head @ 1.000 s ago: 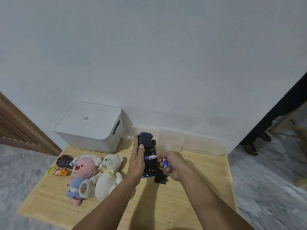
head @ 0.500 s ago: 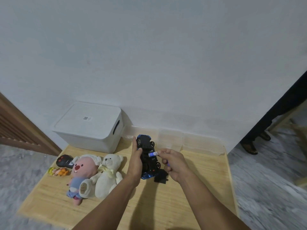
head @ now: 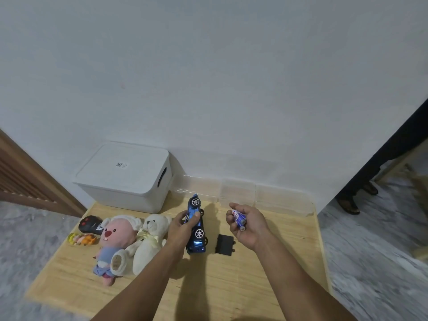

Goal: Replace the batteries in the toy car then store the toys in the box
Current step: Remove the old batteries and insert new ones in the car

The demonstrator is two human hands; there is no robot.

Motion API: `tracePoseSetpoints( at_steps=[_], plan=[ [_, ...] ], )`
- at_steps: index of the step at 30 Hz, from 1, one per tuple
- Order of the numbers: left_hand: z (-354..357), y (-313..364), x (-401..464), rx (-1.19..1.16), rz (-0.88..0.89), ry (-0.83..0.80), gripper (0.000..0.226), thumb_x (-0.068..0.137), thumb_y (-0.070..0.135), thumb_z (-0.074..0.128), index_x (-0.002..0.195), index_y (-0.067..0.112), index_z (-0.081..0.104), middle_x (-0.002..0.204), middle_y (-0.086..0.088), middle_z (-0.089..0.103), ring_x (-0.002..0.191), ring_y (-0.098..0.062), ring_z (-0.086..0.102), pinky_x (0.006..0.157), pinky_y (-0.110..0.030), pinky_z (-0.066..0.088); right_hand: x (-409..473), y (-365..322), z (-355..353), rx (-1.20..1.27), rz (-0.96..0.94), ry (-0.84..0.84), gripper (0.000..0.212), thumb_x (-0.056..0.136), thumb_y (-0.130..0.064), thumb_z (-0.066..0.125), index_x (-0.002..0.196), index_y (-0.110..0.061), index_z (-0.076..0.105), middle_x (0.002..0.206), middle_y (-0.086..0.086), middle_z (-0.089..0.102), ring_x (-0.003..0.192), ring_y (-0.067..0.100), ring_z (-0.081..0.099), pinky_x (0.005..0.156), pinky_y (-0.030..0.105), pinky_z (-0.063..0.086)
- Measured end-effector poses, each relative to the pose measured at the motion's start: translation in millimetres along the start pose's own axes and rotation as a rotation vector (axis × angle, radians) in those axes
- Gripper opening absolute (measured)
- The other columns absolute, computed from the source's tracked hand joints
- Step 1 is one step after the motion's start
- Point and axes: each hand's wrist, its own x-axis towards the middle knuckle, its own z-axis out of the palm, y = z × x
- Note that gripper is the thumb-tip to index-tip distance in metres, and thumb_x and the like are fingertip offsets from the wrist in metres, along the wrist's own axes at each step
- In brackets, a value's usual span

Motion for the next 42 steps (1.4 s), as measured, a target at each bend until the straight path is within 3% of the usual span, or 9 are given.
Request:
tracePoseSetpoints(
  at_steps=[3,6,10,18,26,30,35,39,42],
  plan=[
    [1,-5,-1,0.246,0.126,0.063,0.043,0.086,0.029,0.072,0.122,0.018,0.052,0.089,0.003,0.062,0.077,-0.012,0.065,0.058,-0.020,0.050,0,-3,-5,-0.018,-0.029,0.050,0.023,0.091,-0.005,0.043,0.107,-0.002,0.060,0.077,0.013,0.058,0.053,0.016,0.053,0.039,0.019,0.040],
    [2,-19,5,0.585,0.281,0.140,0.056,0.079,0.041,0.075,0.126,0.018,0.056,0.098,0.000,0.059,0.099,-0.022,0.061,0.079,-0.031,0.053,0,-5,-11,-0.014,-0.057,0.091,0.024,0.091,-0.003,0.043,0.108,0.000,0.060,0.078,0.014,0.058,0.053,0.016,0.051,0.040,0.019,0.040],
    [13,-25,7,1.016,0.229,0.218,0.070,0.082,0.057,0.063,0.139,0.023,0.042,0.127,-0.009,0.046,0.125,-0.026,0.038,0.089,-0.040,0.045,1,-8,-20,-0.002,-0.074,0.133,0.025,0.092,-0.002,0.044,0.109,0.000,0.062,0.083,0.015,0.059,0.055,0.016,0.052,0.040,0.021,0.043],
    [32,-29,12,1.433,0.258,0.219,0.065,0.087,0.056,0.055,0.139,0.023,0.035,0.131,-0.006,0.039,0.122,-0.024,0.038,0.090,-0.040,0.048,0,-18,-31,-0.052,-0.102,0.204,0.025,0.093,0.003,0.044,0.104,-0.003,0.065,0.099,0.016,0.066,0.064,0.016,0.059,0.051,0.026,0.050],
    [41,-25,11,1.368,0.361,0.299,0.063,0.086,0.063,0.043,0.132,0.021,0.042,0.126,-0.005,0.045,0.116,-0.024,0.041,0.095,-0.037,0.037,14,-18,-33,-0.158,-0.082,0.296,0.026,0.096,0.001,0.044,0.109,-0.008,0.065,0.106,0.014,0.066,0.069,0.014,0.059,0.052,0.025,0.049],
    [54,-13,18,1.262,0.504,0.211,0.053,0.090,0.046,0.050,0.137,0.023,0.043,0.132,-0.002,0.044,0.119,-0.020,0.037,0.100,-0.033,0.032,17,-18,-26,-0.150,-0.067,0.291,0.026,0.094,0.001,0.046,0.113,-0.006,0.063,0.102,0.014,0.065,0.065,0.014,0.058,0.050,0.023,0.048],
    [77,4,27,0.944,0.528,0.060,0.044,0.088,0.024,0.060,0.130,0.012,0.057,0.126,-0.007,0.057,0.117,-0.023,0.046,0.099,-0.035,0.039,20,-21,-22,-0.124,-0.089,0.310,0.021,0.094,-0.003,0.050,0.112,-0.004,0.060,0.089,0.012,0.064,0.060,0.014,0.057,0.045,0.023,0.048],
    [93,14,29,0.813,0.470,-0.016,0.037,0.089,0.016,0.065,0.125,0.010,0.060,0.116,-0.005,0.062,0.101,-0.016,0.057,0.081,-0.025,0.050,22,-27,-28,-0.135,-0.111,0.370,0.015,0.093,-0.008,0.056,0.105,-0.002,0.062,0.083,0.011,0.063,0.058,0.014,0.056,0.046,0.023,0.047],
    [105,19,31,0.766,0.437,-0.053,0.036,0.089,0.018,0.066,0.124,0.009,0.060,0.113,-0.005,0.064,0.093,-0.014,0.059,0.071,-0.018,0.046,24,-31,-36,-0.094,-0.117,0.398,0.013,0.092,-0.009,0.058,0.103,-0.003,0.063,0.078,0.010,0.062,0.057,0.014,0.056,0.044,0.021,0.047]
  ],
)
